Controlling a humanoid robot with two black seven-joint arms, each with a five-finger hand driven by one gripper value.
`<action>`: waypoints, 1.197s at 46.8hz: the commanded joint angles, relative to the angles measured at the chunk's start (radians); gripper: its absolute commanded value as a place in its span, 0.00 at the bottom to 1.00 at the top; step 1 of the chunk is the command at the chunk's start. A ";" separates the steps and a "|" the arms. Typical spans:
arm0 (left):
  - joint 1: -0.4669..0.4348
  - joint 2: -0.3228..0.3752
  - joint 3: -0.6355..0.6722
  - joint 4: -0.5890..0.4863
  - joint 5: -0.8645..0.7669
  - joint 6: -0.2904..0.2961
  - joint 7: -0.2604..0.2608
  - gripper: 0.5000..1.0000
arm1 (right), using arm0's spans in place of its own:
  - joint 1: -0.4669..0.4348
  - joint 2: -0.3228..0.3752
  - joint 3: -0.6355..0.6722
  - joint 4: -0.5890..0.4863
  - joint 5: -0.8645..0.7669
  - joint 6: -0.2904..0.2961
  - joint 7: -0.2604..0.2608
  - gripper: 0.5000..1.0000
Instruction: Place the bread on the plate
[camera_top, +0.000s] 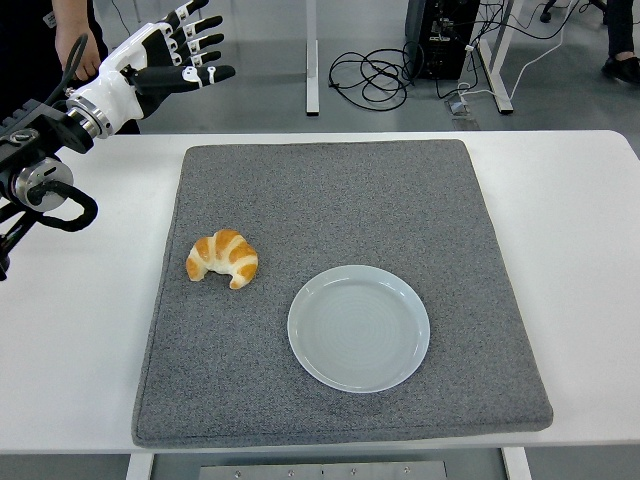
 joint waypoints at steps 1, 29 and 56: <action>-0.032 0.024 0.040 -0.038 0.049 0.005 0.000 0.92 | 0.000 0.000 -0.001 0.000 0.000 0.000 0.000 1.00; -0.311 0.245 0.420 -0.327 0.317 -0.002 0.005 0.92 | 0.003 0.000 -0.002 0.001 0.000 0.000 0.000 1.00; -0.307 0.345 0.489 -0.450 0.649 0.005 0.003 0.92 | 0.003 0.000 -0.001 0.000 0.000 0.000 0.000 1.00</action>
